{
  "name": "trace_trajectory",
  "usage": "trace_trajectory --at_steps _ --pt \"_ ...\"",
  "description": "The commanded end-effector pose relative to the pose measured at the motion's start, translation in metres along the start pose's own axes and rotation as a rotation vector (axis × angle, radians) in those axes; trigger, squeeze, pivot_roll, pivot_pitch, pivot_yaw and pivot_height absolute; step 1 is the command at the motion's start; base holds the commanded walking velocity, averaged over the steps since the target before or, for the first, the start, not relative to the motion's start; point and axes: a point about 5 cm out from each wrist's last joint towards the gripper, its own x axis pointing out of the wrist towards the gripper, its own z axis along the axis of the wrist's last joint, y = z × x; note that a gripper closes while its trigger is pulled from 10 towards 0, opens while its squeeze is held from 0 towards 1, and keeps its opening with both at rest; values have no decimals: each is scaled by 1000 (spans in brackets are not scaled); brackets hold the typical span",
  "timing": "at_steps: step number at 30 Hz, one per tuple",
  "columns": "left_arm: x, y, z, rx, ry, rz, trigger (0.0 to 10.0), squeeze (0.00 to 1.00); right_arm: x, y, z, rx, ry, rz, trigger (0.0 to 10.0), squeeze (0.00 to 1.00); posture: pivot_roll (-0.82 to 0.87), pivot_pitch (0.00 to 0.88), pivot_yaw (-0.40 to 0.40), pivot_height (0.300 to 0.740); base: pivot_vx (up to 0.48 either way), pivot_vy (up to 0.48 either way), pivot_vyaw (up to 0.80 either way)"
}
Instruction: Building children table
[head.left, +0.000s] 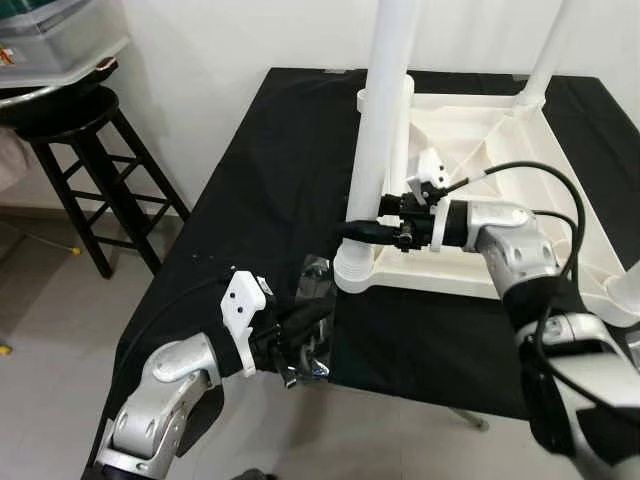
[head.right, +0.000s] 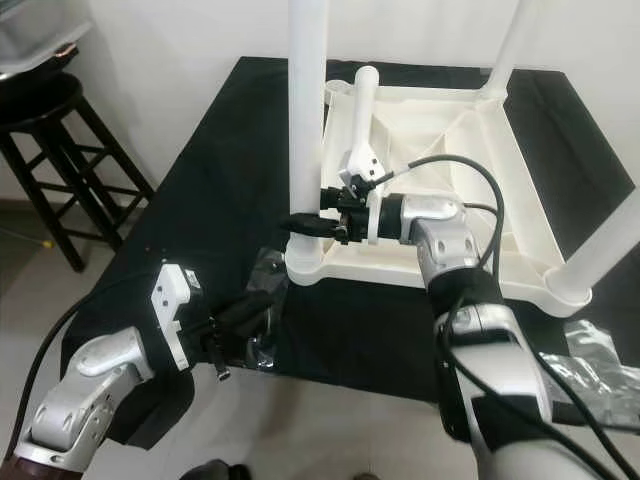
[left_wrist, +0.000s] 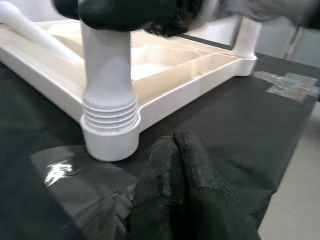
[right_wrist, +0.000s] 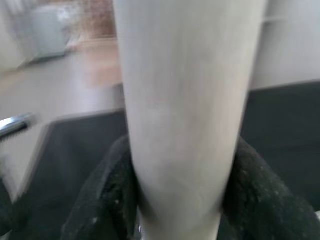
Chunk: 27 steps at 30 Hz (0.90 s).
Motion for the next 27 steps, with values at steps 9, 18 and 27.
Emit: trace_trajectory --at_steps 9,18,27 --pt "4 10 -9 -39 49 47 10000 0 25 70 -53 151 125 -620 0 0 1 101 19 740 0 0 0" --pt "8 9 -11 -47 52 48 10000 0 36 60 -40 131 156 -532 10000 1000 11 78 17 740 0 0 0" --pt "11 8 -13 -52 59 23 10000 0 31 46 0 18 -75 -20 10000 0 16 67 16 740 0 0 0"
